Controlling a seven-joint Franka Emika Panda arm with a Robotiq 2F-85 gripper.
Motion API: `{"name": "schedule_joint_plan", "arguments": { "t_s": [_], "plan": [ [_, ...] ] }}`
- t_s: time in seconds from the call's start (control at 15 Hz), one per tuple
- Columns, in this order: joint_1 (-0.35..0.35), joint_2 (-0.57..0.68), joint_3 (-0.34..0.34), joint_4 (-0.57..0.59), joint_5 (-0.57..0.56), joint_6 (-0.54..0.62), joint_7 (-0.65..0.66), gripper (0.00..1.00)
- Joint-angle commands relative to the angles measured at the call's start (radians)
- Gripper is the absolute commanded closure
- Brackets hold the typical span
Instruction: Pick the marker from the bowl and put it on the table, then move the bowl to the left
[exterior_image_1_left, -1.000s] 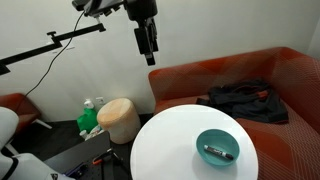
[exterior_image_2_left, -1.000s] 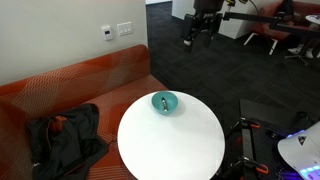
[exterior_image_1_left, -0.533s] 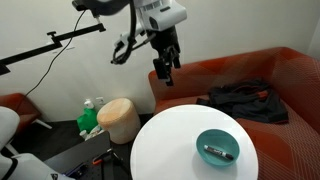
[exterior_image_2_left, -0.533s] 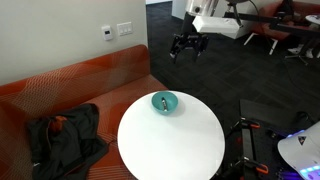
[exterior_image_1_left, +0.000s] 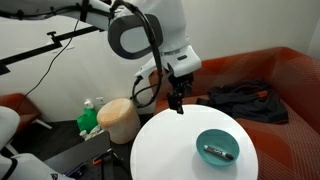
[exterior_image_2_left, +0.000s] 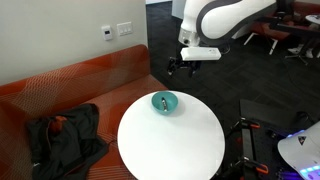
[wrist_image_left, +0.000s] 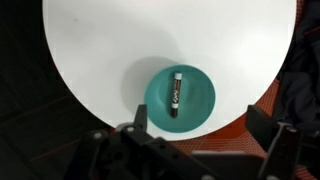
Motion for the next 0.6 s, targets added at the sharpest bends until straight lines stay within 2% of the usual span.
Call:
{"name": "schedule_joint_plan", "arguments": {
  "t_s": [0.0,0.53],
  "plan": [
    [0.009,0.007,-0.010,0.003,0.001,-0.003,-0.001,0.00],
    [0.013,0.021,-0.013,0.005,-0.028,0.013,0.029,0.00]
  ]
}}
